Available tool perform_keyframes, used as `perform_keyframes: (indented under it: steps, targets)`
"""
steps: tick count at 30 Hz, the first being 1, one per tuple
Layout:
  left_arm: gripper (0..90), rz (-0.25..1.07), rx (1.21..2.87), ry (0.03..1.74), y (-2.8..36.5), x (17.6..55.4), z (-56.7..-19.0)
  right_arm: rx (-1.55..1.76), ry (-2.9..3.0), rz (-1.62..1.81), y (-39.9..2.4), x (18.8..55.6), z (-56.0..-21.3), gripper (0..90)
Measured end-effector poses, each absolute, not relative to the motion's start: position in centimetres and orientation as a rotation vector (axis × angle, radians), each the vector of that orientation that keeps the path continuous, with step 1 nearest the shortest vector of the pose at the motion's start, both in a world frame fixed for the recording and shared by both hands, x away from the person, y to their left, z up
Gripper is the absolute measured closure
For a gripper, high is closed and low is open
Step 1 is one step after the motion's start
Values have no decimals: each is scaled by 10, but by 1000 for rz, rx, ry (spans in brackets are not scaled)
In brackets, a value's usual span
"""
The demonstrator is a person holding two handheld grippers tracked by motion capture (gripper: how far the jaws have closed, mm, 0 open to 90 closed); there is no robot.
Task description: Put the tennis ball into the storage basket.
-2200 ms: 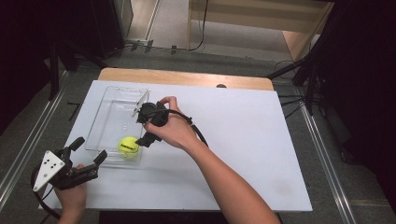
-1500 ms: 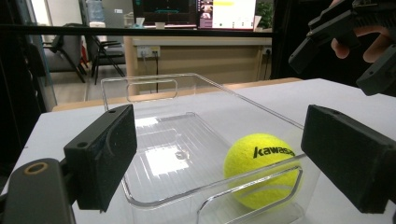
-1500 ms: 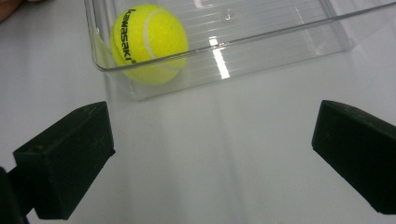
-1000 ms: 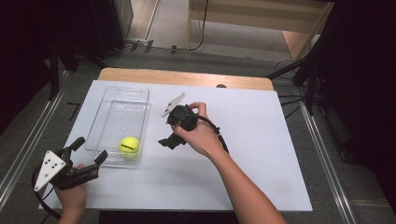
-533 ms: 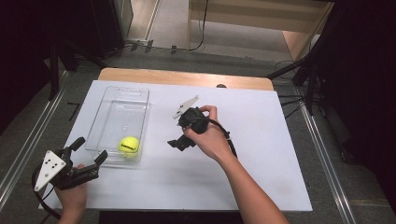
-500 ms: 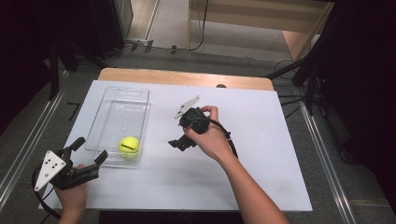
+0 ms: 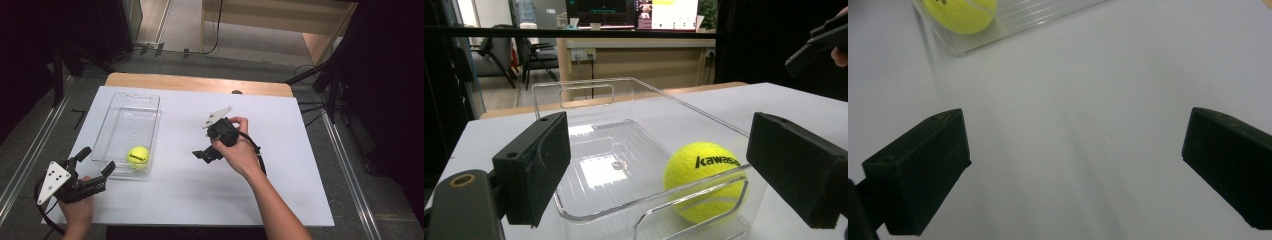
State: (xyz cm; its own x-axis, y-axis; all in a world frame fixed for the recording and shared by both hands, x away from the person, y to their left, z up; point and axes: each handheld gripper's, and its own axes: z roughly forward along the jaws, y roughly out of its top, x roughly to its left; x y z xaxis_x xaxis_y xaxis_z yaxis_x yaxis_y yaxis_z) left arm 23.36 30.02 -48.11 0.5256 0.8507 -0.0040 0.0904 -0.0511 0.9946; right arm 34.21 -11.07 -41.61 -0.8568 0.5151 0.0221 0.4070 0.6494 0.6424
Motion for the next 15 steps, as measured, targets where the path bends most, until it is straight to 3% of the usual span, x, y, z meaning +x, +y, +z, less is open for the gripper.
perform_keyframes:
  steps: [15]
  targets:
    - [111,758,1513,846,300,233,-481,829,2646,1010,-140,330,-422,0]
